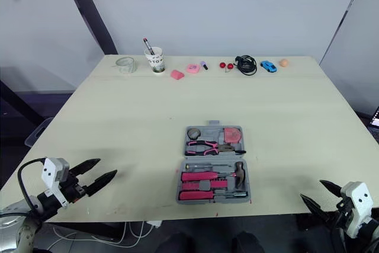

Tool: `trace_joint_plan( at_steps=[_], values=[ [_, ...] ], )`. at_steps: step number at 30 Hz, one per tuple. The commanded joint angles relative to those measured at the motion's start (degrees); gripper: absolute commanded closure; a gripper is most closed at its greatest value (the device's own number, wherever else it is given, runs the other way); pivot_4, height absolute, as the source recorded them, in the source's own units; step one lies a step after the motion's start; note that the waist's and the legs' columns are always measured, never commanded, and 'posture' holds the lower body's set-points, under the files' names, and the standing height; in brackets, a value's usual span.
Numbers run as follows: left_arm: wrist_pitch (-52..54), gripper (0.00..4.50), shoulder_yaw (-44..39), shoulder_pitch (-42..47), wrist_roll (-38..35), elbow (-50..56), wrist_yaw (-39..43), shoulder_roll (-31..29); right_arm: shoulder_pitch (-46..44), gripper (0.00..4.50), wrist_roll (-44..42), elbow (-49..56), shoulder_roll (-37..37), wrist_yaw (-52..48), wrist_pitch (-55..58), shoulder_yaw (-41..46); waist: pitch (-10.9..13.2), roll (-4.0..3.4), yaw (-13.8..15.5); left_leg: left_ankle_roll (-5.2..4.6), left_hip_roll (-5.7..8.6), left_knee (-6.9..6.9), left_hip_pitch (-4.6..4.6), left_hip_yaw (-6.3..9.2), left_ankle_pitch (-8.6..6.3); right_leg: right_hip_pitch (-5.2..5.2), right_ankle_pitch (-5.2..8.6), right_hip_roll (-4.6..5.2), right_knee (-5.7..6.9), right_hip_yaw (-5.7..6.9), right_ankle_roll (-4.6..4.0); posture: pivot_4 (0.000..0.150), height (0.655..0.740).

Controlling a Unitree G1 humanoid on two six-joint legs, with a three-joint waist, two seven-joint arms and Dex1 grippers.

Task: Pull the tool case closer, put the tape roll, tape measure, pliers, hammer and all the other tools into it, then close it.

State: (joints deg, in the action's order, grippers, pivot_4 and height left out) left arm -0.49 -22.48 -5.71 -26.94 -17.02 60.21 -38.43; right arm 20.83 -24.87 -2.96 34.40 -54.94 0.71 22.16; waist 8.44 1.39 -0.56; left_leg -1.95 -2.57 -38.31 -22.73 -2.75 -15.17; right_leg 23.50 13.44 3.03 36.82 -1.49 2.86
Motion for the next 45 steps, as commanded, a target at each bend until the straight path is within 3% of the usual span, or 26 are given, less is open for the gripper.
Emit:
trace_joint_plan(
  at_steps=[1, 10, 12, 14, 20, 21, 31, 45],
  values=[
    [-0.7, 0.00, 2.2, 2.1, 2.0, 0.5, 0.7, -0.9, -2.7, 0.09, -0.4, 2.4, 0.8, 0.0, 1.8, -1.5, 0.0, 0.00, 0.0, 0.00, 0.00, 0.00, 0.00, 0.00, 0.00, 0.00, 0.00, -0.01, 0.00, 0.00, 0.00, 0.150, 0.7400],
    [-1.7, 0.00, 7.1, 6.8, 5.3, 0.0, 1.6, -0.7, -8.5, 0.09, 1.6, 6.7, 0.7, 2.5, 6.6, -8.0, 0.0, -0.04, 0.0, 0.00, 0.02, 0.01, -0.03, 0.00, 0.00, 0.00, -0.01, -0.01, 0.01, 0.00, 0.00, 0.150, 0.7400],
    [-2.9, 0.45, 8.7, 8.5, 6.6, -2.5, 2.5, -0.6, -11.9, 0.49, 2.9, 6.3, 0.9, 3.1, 8.0, -10.3, 0.0, -0.05, 0.0, 0.00, 0.04, -0.01, -0.03, 0.01, 0.00, 0.00, -0.01, -0.02, 0.01, 0.01, 0.00, 0.150, 0.7400],
    [-3.7, 1.01, 9.8, 10.1, 7.1, -4.4, 4.2, -0.4, -15.0, 1.09, 3.8, 5.5, 1.1, 3.0, 9.2, -12.2, 0.0, -0.06, -0.1, 0.00, 0.17, -0.01, -0.01, 0.00, 0.00, -0.01, -0.01, -0.03, 0.01, 0.01, 0.00, 0.150, 0.7400],
    [-5.7, 3.96, 14.2, 16.5, 9.6, -10.5, 8.3, -0.5, -23.4, 4.17, 9.3, 0.6, 1.9, 1.0, 9.5, -19.8, 0.0, -0.04, 0.1, -0.01, 0.27, 0.00, -0.08, -0.01, 0.01, 0.00, -0.01, -0.08, 0.02, 0.07, 0.01, 0.150, 0.7400],
    [-6.2, 4.45, 15.1, 17.6, 10.2, -11.4, 9.1, -0.4, -24.9, 4.50, 10.2, -0.6, 2.0, 0.4, 9.2, -21.0, 0.0, -0.04, 0.1, -0.01, 0.30, -0.01, -0.08, -0.04, 0.01, -0.01, -0.01, -0.08, 0.02, 0.08, 0.01, 0.150, 0.7400],
    [-10.3, 4.45, 23.4, 28.0, 16.1, -20.2, 13.5, 2.8, -37.1, 4.50, 18.6, -10.5, -0.9, 1.1, 7.0, -29.8, 0.0, -0.04, -0.1, -0.01, 0.31, -0.03, -0.13, -0.09, 0.01, -0.03, -0.15, -0.19, 0.03, 0.09, 0.24, 0.150, 0.7400],
    [-11.3, 4.45, 28.9, 36.7, 21.7, -29.5, 13.1, 9.5, -40.0, 4.50, 21.7, -12.7, -5.6, 3.1, 6.0, -32.7, 0.0, -0.04, -0.2, -0.02, 0.32, -0.06, -0.17, -0.06, 0.01, -0.03, -0.16, -0.23, 0.06, 0.07, 0.26, 0.150, 0.7400]
  ],
)
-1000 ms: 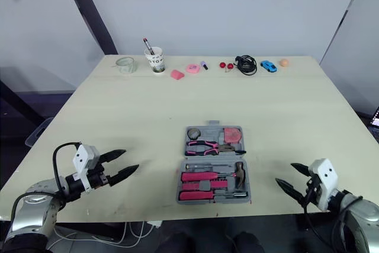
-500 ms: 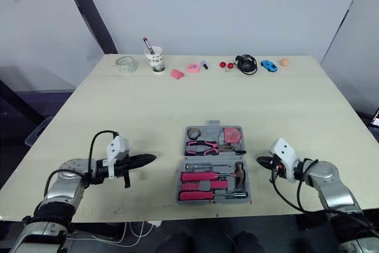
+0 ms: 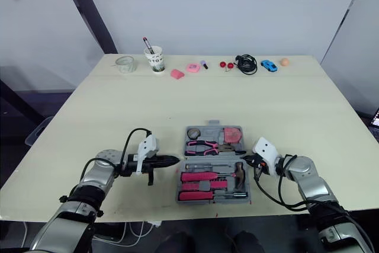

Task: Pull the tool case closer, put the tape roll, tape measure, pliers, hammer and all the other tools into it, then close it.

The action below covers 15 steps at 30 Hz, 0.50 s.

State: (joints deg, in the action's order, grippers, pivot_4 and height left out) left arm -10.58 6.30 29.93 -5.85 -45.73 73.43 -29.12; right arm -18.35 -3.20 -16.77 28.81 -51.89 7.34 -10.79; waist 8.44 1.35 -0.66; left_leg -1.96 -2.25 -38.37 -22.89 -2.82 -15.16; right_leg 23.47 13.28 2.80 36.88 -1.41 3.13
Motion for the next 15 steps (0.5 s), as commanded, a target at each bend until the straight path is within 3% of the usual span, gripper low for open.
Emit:
trace_joint_plan(
  at_steps=[1, 15],
  values=[
    [-1.4, 4.45, 0.3, 1.4, 0.8, -1.3, -0.2, 0.6, -0.8, 4.50, 0.0, 1.1, -0.1, 0.0, -0.7, 0.2, 0.0, 0.00, -0.1, 0.00, 0.00, 0.00, 0.00, 0.00, 0.00, 0.00, 0.00, 0.00, 0.00, 0.00, 0.00, 0.150, 0.7400],
    [-2.3, 4.45, 1.3, 3.5, 2.1, -5.0, 0.3, 2.2, -1.1, 4.50, 0.5, 1.7, -0.8, -0.9, -1.0, -0.3, 0.0, 0.00, 0.0, 0.00, 0.00, 0.00, 0.01, 0.02, 0.00, 0.00, 0.00, -0.01, 0.02, 0.00, 0.00, 0.150, 0.7400]
  ],
)
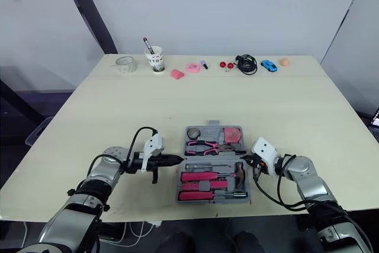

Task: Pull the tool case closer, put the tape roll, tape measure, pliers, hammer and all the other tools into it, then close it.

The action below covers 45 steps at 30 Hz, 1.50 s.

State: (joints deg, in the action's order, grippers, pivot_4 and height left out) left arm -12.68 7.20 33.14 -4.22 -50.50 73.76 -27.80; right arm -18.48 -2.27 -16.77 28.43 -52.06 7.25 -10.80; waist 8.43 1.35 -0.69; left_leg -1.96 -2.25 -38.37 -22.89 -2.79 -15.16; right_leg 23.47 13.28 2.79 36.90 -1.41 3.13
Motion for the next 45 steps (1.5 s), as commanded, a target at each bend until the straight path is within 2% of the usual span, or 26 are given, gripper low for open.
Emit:
trace_joint_plan(
  at_steps=[1, 14, 27, 38, 45],
  values=[
    [-0.5, 4.45, 0.7, 0.1, 0.5, 0.1, 0.3, 1.3, -1.0, 4.50, -0.5, 1.8, -0.5, -0.8, -0.9, -0.4, 0.0, -0.01, 0.0, 0.00, 0.00, 0.00, 0.00, 0.00, 0.00, 0.00, 0.00, 0.00, 0.01, 0.00, 0.00, 0.150, 0.7400],
    [0.4, 4.45, 1.7, 1.0, 1.5, 1.1, 0.3, 4.7, -1.3, 4.50, -0.3, 2.0, -0.9, -2.2, -1.0, -0.8, 0.0, -0.02, 0.2, 0.00, 0.01, -0.01, 0.00, 0.00, 0.00, -0.01, 0.00, 0.01, 0.01, 0.00, 0.00, 0.150, 0.7400],
    [6.7, 4.45, 3.3, -3.6, 0.3, 10.6, 6.2, 3.9, 2.1, 4.50, -2.3, 7.7, 1.5, -6.9, 4.3, -1.0, 0.0, -0.03, 0.1, 0.00, 0.01, 0.00, -0.01, 0.03, 0.00, -0.01, 0.01, 0.01, 0.00, 0.01, 0.01, 0.150, 0.7400],
    [10.3, 4.45, 3.6, -7.0, -0.2, 16.4, 6.8, 3.0, 4.5, 4.50, -3.2, 12.6, 3.0, -8.7, 8.8, -1.1, 0.0, -0.03, 0.1, 0.00, 0.01, 0.00, 0.00, 0.04, 0.00, -0.01, 0.01, 0.01, 0.01, 0.02, 0.00, 0.150, 0.7400],
    [10.3, 4.45, 3.2, -7.0, -0.3, 16.0, 5.8, 2.7, 4.4, 4.50, -3.0, 12.8, 2.8, -8.6, 9.4, -1.2, 0.0, -0.03, 0.1, 0.00, 0.01, 0.00, 0.00, 0.04, 0.00, -0.01, 0.01, 0.00, 0.01, 0.02, 0.00, 0.150, 0.7400]
  ],
)
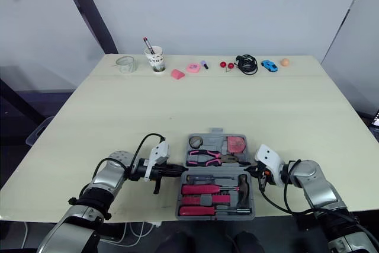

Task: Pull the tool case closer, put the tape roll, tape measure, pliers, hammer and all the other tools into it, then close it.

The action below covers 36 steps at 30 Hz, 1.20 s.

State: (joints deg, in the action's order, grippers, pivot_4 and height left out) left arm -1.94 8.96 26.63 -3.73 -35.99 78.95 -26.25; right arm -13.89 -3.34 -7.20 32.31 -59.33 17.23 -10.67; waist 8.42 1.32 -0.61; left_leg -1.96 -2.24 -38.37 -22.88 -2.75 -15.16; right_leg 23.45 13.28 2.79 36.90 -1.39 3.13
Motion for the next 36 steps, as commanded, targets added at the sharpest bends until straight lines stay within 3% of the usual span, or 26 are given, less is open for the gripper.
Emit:
trace_joint_plan(
  at_steps=[1, 10, 36],
  values=[
    [-0.7, 4.45, 1.5, -0.5, -0.7, 1.3, 0.5, 1.1, -0.3, 4.50, -1.8, 3.0, -1.2, -1.1, -0.9, -1.2, 0.0, 0.00, 0.0, 0.00, 0.00, 0.00, 0.00, 0.00, 0.00, 0.00, 0.00, 0.00, 0.00, 0.00, 0.00, 0.150, 0.7400],
    [-2.8, 4.45, -0.7, 1.2, -0.5, -2.1, -4.4, 1.9, -1.7, 4.50, -1.3, 1.3, -2.5, 0.7, -3.0, -0.7, 0.0, 0.00, 0.0, 0.00, 0.00, -0.01, 0.02, 0.00, 0.00, 0.00, 0.00, 0.00, 0.01, -0.01, 0.00, 0.150, 0.7400],
    [-2.3, 4.45, -0.4, 0.5, -1.2, -1.9, -2.3, 1.2, -2.1, 4.50, 0.5, -1.2, -1.0, 1.2, -3.9, -0.5, 0.0, 0.00, 0.0, 0.00, 0.00, -0.09, 0.07, 0.00, 0.01, -0.01, -0.01, 0.00, 0.15, -0.03, -0.01, 0.150, 0.7400]
  ],
)
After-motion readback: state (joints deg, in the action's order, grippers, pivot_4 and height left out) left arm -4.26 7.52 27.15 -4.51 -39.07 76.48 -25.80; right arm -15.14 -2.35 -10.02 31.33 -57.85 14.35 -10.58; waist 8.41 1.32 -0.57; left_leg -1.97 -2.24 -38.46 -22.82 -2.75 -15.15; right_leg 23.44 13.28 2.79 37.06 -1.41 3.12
